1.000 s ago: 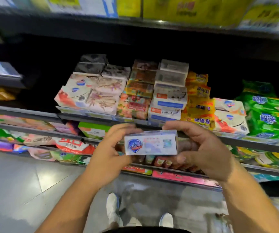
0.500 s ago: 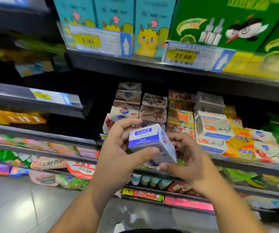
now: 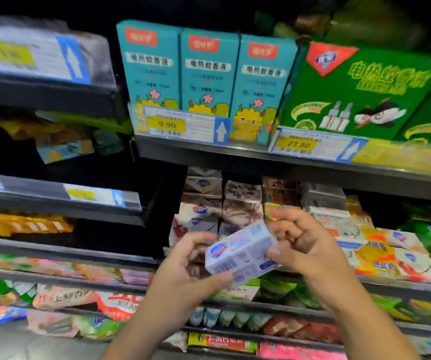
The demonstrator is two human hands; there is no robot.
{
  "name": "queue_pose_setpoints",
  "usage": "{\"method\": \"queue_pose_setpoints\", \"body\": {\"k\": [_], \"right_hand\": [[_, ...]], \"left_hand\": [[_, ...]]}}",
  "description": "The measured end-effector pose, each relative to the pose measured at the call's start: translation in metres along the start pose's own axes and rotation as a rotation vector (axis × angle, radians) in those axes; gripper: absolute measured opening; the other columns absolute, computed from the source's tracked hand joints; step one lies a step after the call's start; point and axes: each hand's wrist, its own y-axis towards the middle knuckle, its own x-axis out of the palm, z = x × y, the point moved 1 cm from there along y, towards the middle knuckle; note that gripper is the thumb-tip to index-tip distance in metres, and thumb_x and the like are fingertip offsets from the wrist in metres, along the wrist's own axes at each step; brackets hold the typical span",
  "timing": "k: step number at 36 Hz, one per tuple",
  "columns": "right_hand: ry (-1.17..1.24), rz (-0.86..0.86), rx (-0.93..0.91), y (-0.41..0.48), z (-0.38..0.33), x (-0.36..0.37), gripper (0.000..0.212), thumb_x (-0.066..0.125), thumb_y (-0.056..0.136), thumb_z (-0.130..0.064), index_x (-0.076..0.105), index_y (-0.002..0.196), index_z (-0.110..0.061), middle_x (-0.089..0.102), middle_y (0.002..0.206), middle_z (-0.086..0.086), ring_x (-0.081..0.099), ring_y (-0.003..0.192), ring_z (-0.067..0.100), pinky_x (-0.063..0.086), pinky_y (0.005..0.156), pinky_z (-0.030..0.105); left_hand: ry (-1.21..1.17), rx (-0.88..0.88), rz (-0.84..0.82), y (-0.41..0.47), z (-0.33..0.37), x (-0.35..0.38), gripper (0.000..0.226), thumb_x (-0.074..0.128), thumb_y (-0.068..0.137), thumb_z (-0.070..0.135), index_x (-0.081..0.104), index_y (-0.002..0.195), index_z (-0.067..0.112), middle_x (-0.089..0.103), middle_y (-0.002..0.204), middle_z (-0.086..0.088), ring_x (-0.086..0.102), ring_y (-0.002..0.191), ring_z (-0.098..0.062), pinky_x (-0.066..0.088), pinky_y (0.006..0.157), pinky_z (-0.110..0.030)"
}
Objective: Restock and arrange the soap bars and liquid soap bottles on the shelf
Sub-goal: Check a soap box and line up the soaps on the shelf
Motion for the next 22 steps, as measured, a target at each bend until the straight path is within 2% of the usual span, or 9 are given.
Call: {"method": "queue_pose_setpoints", "body": {"k": [5, 9, 12, 15, 16, 17, 18, 20, 22], "right_hand": [[-0.045, -0.003, 0.052, 0.003, 0.008, 0.022, 0.041, 0.082, 0.062, -0.032, 0.073, 0.103, -0.032, 0.07, 0.098, -0.006, 0.066, 0.09, 0.008, 0.052, 0.07, 0.02], [-0.021, 0.063, 0.121, 0.008, 0.001, 0.018, 0.036, 0.084, 0.071, -0.019, 0.073, 0.105, -0.019, 0.073, 0.095, 0.005, 0.068, 0.084, 0.014, 0.053, 0.068, 0.022], [-0.17, 0.02, 0.301, 0.009, 0.002, 0.021, 0.018, 0.076, 0.086, -0.021, 0.073, 0.103, -0.017, 0.075, 0.091, 0.009, 0.069, 0.08, 0.019, 0.05, 0.069, 0.025], [-0.4, -0.056, 0.506, 0.002, 0.014, 0.026, 0.045, 0.071, 0.084, -0.053, 0.071, 0.105, -0.013, 0.069, 0.105, 0.02, 0.068, 0.096, 0.032, 0.05, 0.089, 0.037], [-0.42, -0.086, 0.565, -0.001, 0.018, 0.029, 0.051, 0.068, 0.081, -0.061, 0.071, 0.101, -0.014, 0.071, 0.1, 0.016, 0.056, 0.07, 0.019, 0.051, 0.091, 0.035], [-0.416, -0.104, 0.617, -0.003, 0.02, 0.032, 0.048, 0.065, 0.081, -0.064, 0.072, 0.1, -0.021, 0.074, 0.096, 0.005, 0.044, 0.115, 0.017, 0.051, 0.095, 0.033], [-0.39, -0.114, 0.662, -0.004, 0.021, 0.035, 0.049, 0.062, 0.079, -0.067, 0.072, 0.107, -0.028, 0.075, 0.102, -0.005, 0.068, 0.102, 0.016, 0.051, 0.097, 0.031], [-0.317, -0.092, 0.681, -0.003, 0.024, 0.034, 0.068, 0.058, 0.068, -0.075, 0.068, 0.12, -0.031, 0.074, 0.111, -0.006, 0.067, 0.099, 0.013, 0.05, 0.088, 0.027], [-0.214, -0.034, 0.678, 0.002, 0.026, 0.029, 0.074, 0.056, 0.065, -0.076, 0.07, 0.115, -0.024, 0.075, 0.097, 0.006, 0.065, 0.079, 0.018, 0.05, 0.068, 0.029]], "left_hand": [[0.097, -0.13, -0.105, -0.002, -0.002, -0.003, 0.049, 0.09, 0.068, 0.009, 0.066, 0.109, 0.021, 0.074, 0.105, -0.002, 0.07, 0.096, -0.032, 0.059, 0.083, -0.044], [-0.119, -0.15, 0.042, -0.003, 0.006, -0.01, 0.048, 0.087, 0.066, 0.011, 0.063, 0.108, 0.007, 0.074, 0.102, -0.015, 0.071, 0.087, -0.026, 0.057, 0.064, -0.028], [-0.254, -0.236, 0.105, -0.003, 0.013, -0.009, 0.04, 0.077, 0.081, 0.018, 0.063, 0.113, 0.001, 0.073, 0.106, -0.02, 0.071, 0.085, -0.028, 0.055, 0.065, -0.031], [-0.235, -0.34, 0.114, -0.006, 0.014, -0.007, 0.028, 0.061, 0.093, 0.023, 0.067, 0.111, 0.002, 0.076, 0.095, -0.016, 0.07, 0.068, -0.019, 0.049, 0.052, -0.024], [-0.229, -0.364, 0.106, -0.007, 0.014, -0.006, 0.027, 0.06, 0.093, 0.023, 0.068, 0.108, 0.002, 0.076, 0.093, -0.015, 0.07, 0.066, -0.019, 0.049, 0.052, -0.025], [-0.218, -0.374, 0.098, -0.008, 0.014, -0.006, 0.026, 0.06, 0.093, 0.024, 0.069, 0.105, 0.002, 0.076, 0.092, -0.016, 0.072, 0.069, -0.019, 0.051, 0.054, -0.026], [-0.206, -0.36, 0.089, -0.008, 0.013, -0.006, 0.025, 0.062, 0.093, 0.024, 0.07, 0.102, 0.003, 0.076, 0.093, -0.016, 0.073, 0.073, -0.02, 0.053, 0.057, -0.026], [-0.081, -0.25, 0.07, -0.006, 0.012, -0.011, 0.028, 0.073, 0.086, 0.029, 0.071, 0.105, 0.009, 0.074, 0.099, -0.018, 0.072, 0.085, -0.02, 0.053, 0.069, -0.026], [0.076, -0.117, 0.019, -0.005, 0.015, -0.018, 0.035, 0.081, 0.079, 0.027, 0.069, 0.112, 0.019, 0.07, 0.107, -0.017, 0.068, 0.096, -0.022, 0.054, 0.082, -0.032]]}}
